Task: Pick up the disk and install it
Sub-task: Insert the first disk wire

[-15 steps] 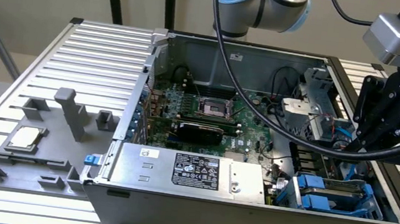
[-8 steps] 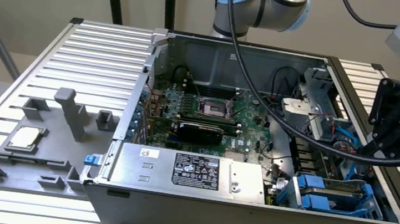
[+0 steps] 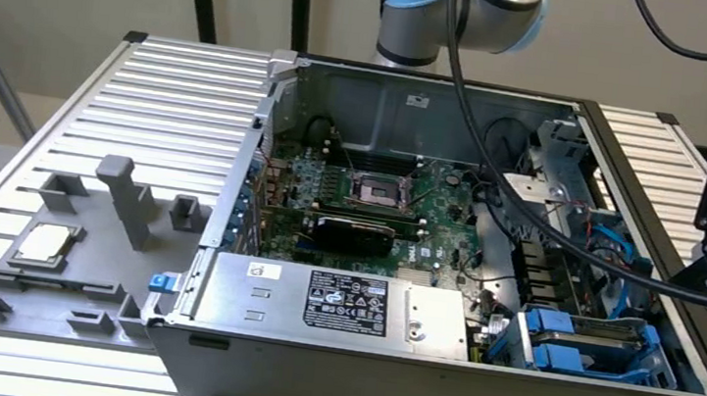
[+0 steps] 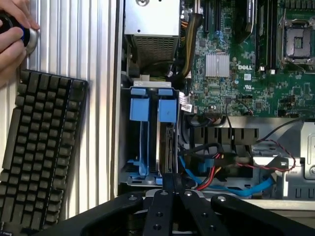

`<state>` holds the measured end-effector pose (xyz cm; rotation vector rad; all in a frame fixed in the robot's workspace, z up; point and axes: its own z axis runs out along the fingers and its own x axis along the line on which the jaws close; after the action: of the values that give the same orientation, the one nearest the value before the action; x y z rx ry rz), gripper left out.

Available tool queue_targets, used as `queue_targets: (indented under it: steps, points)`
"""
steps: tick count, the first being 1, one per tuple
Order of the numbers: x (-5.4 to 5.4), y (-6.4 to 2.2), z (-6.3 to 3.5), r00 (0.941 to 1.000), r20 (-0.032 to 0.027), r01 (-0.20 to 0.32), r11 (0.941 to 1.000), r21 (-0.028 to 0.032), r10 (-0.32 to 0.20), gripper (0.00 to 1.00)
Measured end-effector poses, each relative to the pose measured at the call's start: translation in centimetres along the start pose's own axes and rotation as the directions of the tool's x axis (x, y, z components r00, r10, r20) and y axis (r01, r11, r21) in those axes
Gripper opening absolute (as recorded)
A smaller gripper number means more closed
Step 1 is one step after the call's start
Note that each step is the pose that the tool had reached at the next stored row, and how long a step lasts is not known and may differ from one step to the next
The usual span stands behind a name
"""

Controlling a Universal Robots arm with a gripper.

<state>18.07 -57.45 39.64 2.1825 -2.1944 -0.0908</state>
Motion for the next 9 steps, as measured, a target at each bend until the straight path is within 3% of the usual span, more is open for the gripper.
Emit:
queue_targets:
  steps: [3, 6, 9]
  points:
    - [-0.4, -0.57, 0.52, 1.0, -0.0003, 0.001, 1.0, 0.0001, -0.001, 0.11]
    - [-1.0, -0.61, 1.05, 1.0, -0.0004, 0.003, 1.0, 0.0006, -0.003, 0.11]
    - [-1.6, -0.57, 1.61, 1.0, -0.0007, 0.006, 1.0, 0.0054, -0.006, 0.11]
